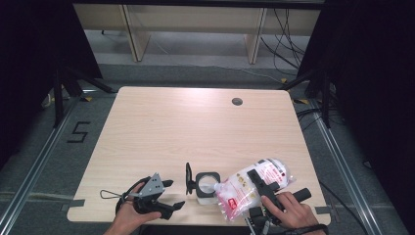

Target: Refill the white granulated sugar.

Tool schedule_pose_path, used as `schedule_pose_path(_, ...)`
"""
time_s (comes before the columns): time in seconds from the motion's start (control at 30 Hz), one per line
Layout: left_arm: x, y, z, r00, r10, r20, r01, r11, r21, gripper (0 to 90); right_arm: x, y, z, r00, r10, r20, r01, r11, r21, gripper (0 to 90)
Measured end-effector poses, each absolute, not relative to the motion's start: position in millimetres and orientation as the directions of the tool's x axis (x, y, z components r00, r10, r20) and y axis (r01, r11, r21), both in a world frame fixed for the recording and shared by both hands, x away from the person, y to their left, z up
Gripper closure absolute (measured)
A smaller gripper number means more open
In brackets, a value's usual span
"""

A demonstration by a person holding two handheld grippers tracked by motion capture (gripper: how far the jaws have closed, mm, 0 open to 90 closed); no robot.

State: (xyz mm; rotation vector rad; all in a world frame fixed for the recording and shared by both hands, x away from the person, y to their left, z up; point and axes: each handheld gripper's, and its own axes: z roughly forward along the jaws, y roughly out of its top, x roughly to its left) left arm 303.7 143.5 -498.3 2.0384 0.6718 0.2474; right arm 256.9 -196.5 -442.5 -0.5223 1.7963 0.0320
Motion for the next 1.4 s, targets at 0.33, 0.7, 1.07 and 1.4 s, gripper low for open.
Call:
schedule_pose_path(0.33,303.7,143.5,-498.6,0.829,0.551,-0.092,0.362,-0.404,0.840,18.7,256.1,-197.0,-442.9,-0.198,-0.341,-0.919,-0.359,0.898,-0.256,43.7)
schedule_pose_path(0.7,305.2,144.9,-497.6,0.839,0.538,-0.080,0.347,-0.415,0.841,18.7,255.8,-196.6,-443.4,-0.194,-0.349,-0.917,-0.357,0.896,-0.265,43.7)
schedule_pose_path(1.07,304.9,145.1,-497.9,0.834,0.546,-0.080,0.353,-0.416,0.838,18.7,255.8,-196.2,-443.0,-0.177,-0.370,-0.912,-0.355,0.888,-0.291,43.8)
schedule_pose_path(1.4,305.2,145.2,-497.8,0.837,0.542,-0.069,0.343,-0.422,0.839,18.7,255.9,-196.5,-442.8,-0.184,-0.353,-0.917,-0.360,0.892,-0.272,44.1)
